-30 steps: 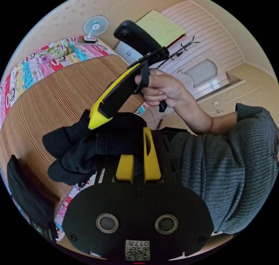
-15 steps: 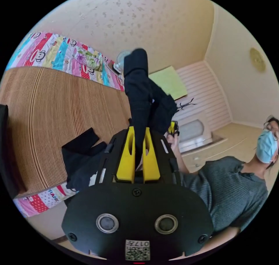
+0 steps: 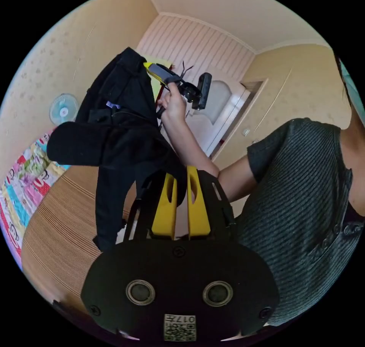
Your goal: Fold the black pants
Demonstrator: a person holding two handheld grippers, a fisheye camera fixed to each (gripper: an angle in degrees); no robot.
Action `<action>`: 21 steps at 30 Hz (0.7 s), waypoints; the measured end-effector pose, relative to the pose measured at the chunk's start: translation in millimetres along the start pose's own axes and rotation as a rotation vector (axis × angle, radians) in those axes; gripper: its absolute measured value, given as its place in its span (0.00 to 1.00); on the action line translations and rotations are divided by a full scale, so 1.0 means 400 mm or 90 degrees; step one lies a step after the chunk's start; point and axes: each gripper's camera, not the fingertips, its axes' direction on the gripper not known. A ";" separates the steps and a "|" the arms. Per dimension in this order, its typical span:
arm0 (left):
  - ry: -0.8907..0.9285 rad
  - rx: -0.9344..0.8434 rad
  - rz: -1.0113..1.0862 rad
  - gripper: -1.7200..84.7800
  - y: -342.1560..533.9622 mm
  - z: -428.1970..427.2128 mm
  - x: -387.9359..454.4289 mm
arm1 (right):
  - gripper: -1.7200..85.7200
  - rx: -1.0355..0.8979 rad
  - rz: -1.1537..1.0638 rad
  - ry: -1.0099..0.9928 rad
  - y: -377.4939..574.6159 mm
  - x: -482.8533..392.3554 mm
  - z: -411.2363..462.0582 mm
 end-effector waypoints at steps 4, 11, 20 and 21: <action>-0.061 0.136 0.017 0.07 -0.036 -0.259 0.077 | 0.05 0.098 -0.067 -0.159 -0.191 -0.205 0.054; -0.258 0.236 -0.119 0.07 0.117 -0.688 0.131 | 0.05 -0.092 -0.093 -0.454 -0.271 -0.541 0.417; -0.463 -0.020 -0.734 0.09 0.730 -1.013 -0.021 | 0.06 -0.767 0.067 -0.445 0.421 -0.845 0.909; -0.438 -0.061 -0.805 0.10 0.823 -1.040 -0.043 | 0.05 -0.830 0.101 -0.446 0.524 -0.827 0.903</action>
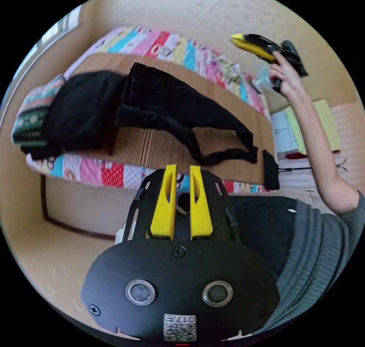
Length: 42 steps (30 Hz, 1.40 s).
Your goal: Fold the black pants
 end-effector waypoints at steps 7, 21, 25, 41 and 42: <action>0.210 -0.185 -0.178 0.16 -0.059 0.002 -0.369 | 0.03 -0.120 0.286 -0.121 0.461 0.303 0.105; 0.478 0.072 -0.588 0.12 -0.317 -0.243 -0.773 | 0.02 0.455 0.747 -0.223 1.483 0.169 -0.394; 0.532 0.063 -0.353 0.07 -0.409 -0.344 -0.754 | 0.02 0.722 0.813 -0.321 1.697 0.024 -0.382; 0.471 0.117 -0.679 0.15 0.027 -0.579 -0.854 | 0.02 0.857 1.045 -0.345 1.955 -0.204 -0.545; 0.488 0.127 -0.695 0.15 0.060 -0.585 -0.839 | 0.02 0.821 1.037 -0.352 1.923 -0.174 -0.569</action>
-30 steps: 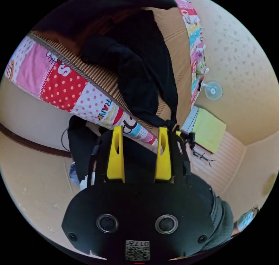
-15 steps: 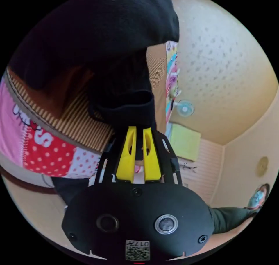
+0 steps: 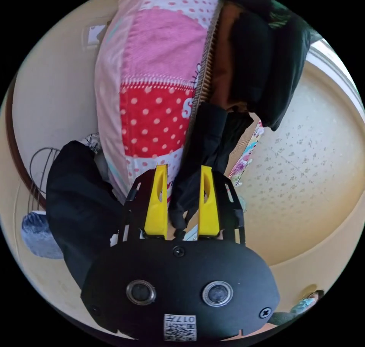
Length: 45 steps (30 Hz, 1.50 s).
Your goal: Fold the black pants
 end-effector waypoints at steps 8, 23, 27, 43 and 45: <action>-0.138 -0.064 0.013 0.14 0.159 -0.067 -0.027 | 0.04 -0.262 -0.142 0.275 -0.088 -0.294 0.357; -0.240 -0.143 0.199 0.12 0.511 -0.033 0.006 | 0.12 -0.403 -0.656 1.073 0.152 -0.572 0.995; -0.277 -0.176 0.215 0.10 0.566 -0.013 -0.024 | 0.06 -0.438 -0.615 1.123 0.121 -0.531 0.933; -0.293 -0.135 0.195 0.08 0.608 -0.014 -0.144 | 0.03 -0.258 -0.179 0.279 -0.096 -0.433 -0.034; -0.305 -0.139 0.204 0.08 0.612 -0.007 -0.143 | 0.05 -0.193 -0.172 0.272 -0.077 -0.435 -0.085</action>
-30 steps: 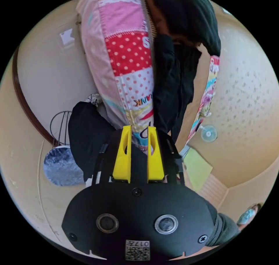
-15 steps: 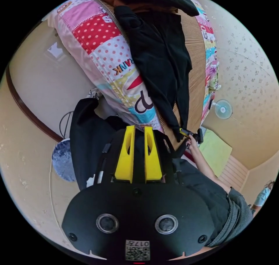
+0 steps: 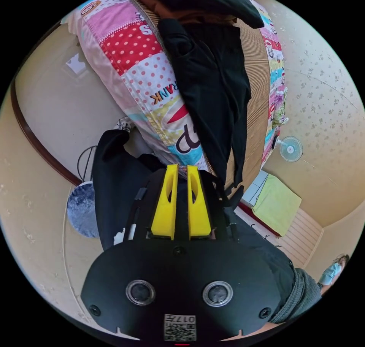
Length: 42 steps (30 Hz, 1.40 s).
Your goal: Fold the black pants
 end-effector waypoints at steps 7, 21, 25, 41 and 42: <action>-0.053 -0.032 0.035 0.08 0.020 0.053 0.013 | 0.20 0.001 -0.269 0.334 -0.034 -0.381 0.026; -0.110 -0.044 0.045 0.07 0.073 0.105 -0.002 | 0.06 -0.185 -0.415 -0.042 -0.136 -0.630 -0.036; -0.106 -0.045 0.029 0.07 0.072 0.126 -0.015 | 0.06 -0.159 -0.333 -0.319 -0.177 -0.473 -0.173; -0.129 -0.055 0.062 0.07 0.000 0.151 0.057 | 0.18 0.090 -0.130 0.125 -0.131 -0.639 -0.200; -0.130 -0.054 0.065 0.07 -0.007 0.150 0.063 | 0.17 0.059 -0.128 0.199 -0.168 -0.680 -0.159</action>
